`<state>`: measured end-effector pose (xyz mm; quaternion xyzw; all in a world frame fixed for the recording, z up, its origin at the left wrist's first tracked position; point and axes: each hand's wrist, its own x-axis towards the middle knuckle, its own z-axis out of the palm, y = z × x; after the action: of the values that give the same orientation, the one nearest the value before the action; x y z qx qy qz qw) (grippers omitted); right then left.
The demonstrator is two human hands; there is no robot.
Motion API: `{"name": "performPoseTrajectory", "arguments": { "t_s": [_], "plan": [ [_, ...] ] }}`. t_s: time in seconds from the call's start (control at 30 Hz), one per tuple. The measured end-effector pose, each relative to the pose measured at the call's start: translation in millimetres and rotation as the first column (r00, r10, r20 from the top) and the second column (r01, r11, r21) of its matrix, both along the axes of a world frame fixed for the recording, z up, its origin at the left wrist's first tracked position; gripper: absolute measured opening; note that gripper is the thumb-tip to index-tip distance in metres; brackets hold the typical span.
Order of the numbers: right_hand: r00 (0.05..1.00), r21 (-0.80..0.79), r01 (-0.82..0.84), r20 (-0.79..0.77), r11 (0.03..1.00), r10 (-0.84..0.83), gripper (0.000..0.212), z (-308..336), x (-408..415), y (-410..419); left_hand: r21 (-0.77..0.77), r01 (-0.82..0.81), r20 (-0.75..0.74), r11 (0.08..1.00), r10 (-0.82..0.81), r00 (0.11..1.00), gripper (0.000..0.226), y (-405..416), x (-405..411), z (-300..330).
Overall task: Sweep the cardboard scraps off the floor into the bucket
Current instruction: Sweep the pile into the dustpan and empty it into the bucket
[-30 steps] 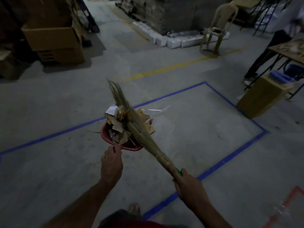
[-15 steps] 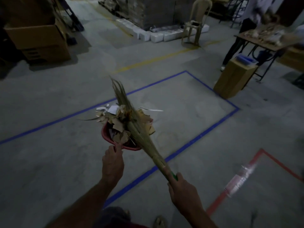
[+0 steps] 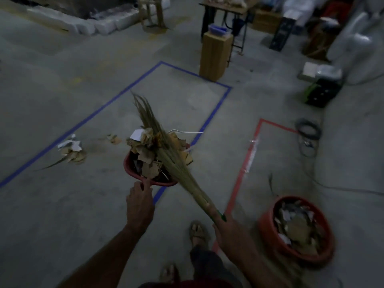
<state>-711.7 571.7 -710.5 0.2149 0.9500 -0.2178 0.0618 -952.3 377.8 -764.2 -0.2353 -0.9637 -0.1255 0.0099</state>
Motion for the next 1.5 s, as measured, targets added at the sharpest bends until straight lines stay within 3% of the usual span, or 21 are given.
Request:
{"name": "performPoseTrajectory", "arguments": {
  "t_s": [0.07,0.2,0.3,0.37,0.5,0.6,0.63,0.67,0.7,0.73,0.77,0.87,0.9,0.93,0.97,1.0,1.07,1.13,1.23,1.4,1.5],
  "plan": [
    [0.991,-0.059,0.135,0.004,0.989,-0.135,0.069,-3,30,-1,-0.025,0.087,0.028,0.996,-0.086,0.996,0.034,8,20,-6],
    [0.981,0.040,0.196,-0.008,0.980,-0.196,0.072,-8,99,-17,-0.045,0.227,0.086,0.973,-0.223,0.971,0.032,37,66,-12],
    [0.936,0.178,0.282,0.165,0.943,-0.311,0.053,-2,136,-26,-0.039,0.320,0.100,0.947,-0.315,0.944,0.029,61,101,-8],
    [0.883,0.071,0.406,0.227,0.911,-0.411,0.043,3,162,-29,-0.028,0.382,0.109,0.924,-0.377,0.920,0.028,77,122,-13],
    [0.833,0.101,0.521,0.158,0.848,-0.530,0.072,-22,220,-22,-0.042,0.483,0.152,0.874,-0.473,0.868,0.035,119,174,-35],
    [0.662,-0.027,0.726,0.301,0.688,-0.687,0.059,-45,274,-10,-0.046,0.557,0.186,0.829,-0.541,0.820,0.038,154,222,-50],
    [0.687,-0.153,0.720,0.296,0.677,-0.663,0.108,-42,284,-12,-0.049,0.586,0.203,0.809,-0.566,0.799,0.038,165,238,-56],
    [0.564,-0.195,0.826,0.268,0.529,-0.781,0.075,-29,289,-4,-0.054,0.615,0.222,0.786,-0.592,0.775,0.038,176,254,-61],
    [0.530,-0.374,0.826,0.262,0.422,-0.806,0.068,-16,302,-7,-0.062,0.644,0.243,0.763,-0.614,0.751,0.038,188,268,-65],
    [0.427,-0.393,0.859,0.200,0.327,-0.882,0.063,-17,321,-2,-0.079,0.672,0.264,0.736,-0.635,0.726,0.040,200,282,-69],
    [0.470,-0.409,0.838,0.205,0.361,-0.859,0.077,-27,335,2,-0.095,0.695,0.285,0.712,-0.650,0.705,0.043,212,296,-73],
    [0.423,-0.316,0.883,0.220,0.346,-0.879,0.113,-79,368,35,-0.103,0.731,0.339,0.675,-0.667,0.664,0.052,251,334,-82],
    [0.502,-0.270,0.860,0.294,0.433,-0.814,0.107,-83,378,39,-0.107,0.743,0.350,0.661,-0.675,0.650,0.051,265,344,-85],
    [0.475,-0.418,0.834,0.210,0.361,-0.854,0.095,-74,384,63,-0.123,0.755,0.351,0.645,-0.683,0.641,0.050,278,352,-89],
    [0.460,-0.285,0.862,0.091,0.420,-0.883,0.074,-72,394,66,-0.144,0.765,0.352,0.627,-0.690,0.632,0.051,291,360,-94],
    [0.388,-0.271,0.887,-0.004,0.374,-0.922,0.051,-83,403,74,-0.166,0.778,0.356,0.606,-0.699,0.620,0.052,305,366,-101],
    [0.376,-0.149,0.919,0.045,0.366,-0.926,0.073,-80,412,96,-0.218,0.807,0.380,0.549,-0.714,0.588,0.055,332,376,-113],
    [0.518,-0.042,0.855,0.066,0.516,-0.853,0.050,-110,416,109,-0.262,0.828,0.388,0.495,-0.732,0.560,0.056,360,386,-124],
    [0.532,-0.008,0.846,0.094,0.534,-0.841,0.069,-137,430,138,-0.314,0.843,0.403,0.436,-0.743,0.534,0.056,400,406,-129],
    [0.457,0.100,0.856,0.310,0.507,-0.834,0.045,-163,434,166,-0.429,0.824,0.395,0.370,-0.743,0.540,0.048,450,427,-144],
    [0.411,0.025,0.893,0.360,0.449,-0.838,0.027,-170,432,176,-0.467,0.798,0.399,0.381,-0.715,0.575,0.044,459,427,-154]
  ]
}}
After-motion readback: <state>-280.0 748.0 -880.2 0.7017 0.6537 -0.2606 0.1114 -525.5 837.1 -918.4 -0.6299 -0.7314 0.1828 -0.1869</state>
